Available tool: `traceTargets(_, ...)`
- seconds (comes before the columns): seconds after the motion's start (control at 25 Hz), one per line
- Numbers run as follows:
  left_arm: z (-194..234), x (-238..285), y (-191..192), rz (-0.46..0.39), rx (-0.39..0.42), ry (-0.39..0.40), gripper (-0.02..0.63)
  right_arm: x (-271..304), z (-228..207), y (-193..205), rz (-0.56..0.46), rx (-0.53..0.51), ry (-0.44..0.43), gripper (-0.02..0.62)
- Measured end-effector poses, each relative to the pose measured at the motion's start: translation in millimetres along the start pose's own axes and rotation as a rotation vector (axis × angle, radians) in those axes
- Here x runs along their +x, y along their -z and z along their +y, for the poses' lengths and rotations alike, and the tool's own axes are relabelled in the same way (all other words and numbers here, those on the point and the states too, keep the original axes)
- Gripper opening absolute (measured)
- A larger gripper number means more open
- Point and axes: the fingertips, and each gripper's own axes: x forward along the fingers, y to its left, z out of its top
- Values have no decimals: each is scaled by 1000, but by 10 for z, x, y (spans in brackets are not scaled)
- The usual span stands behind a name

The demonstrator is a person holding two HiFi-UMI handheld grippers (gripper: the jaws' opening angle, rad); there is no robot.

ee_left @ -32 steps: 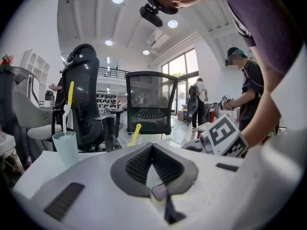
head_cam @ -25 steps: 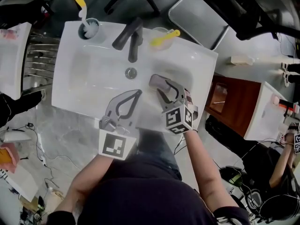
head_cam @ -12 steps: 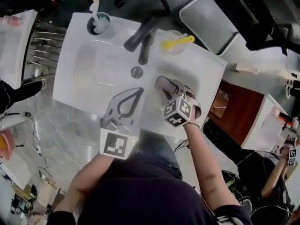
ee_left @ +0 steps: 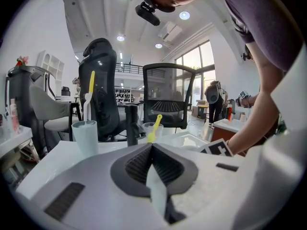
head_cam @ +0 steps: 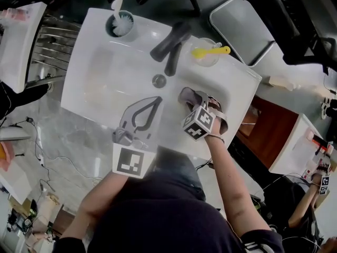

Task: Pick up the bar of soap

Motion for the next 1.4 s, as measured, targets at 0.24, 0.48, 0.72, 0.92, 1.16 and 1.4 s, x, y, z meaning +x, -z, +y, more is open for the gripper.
traceTargets(0.24,69,-11,43,9,-13,-9,0,87,-57,-6,26,-33,23,199)
traceTargets(0.48,114,-15,59,14,-31,-11,0,132,-79,-45,68,-98,70,198)
traceTargets(0.72,95,-47,61,17,-19,-5,0,169,-106,-156,35,-124,121,193)
traceTargets(0.92,126,-102,77,17,-12,-12,0,143,-130,-181,29,-150,165,190)
traceTargets(1.16,122,-156,102,20,-15,-18,0,5,-175,-253,-13,-129,202,189)
traceTargets(1.4,82,-172,74,10,-4,-12,0,-115,-223,-238,-34,-107,235,187)
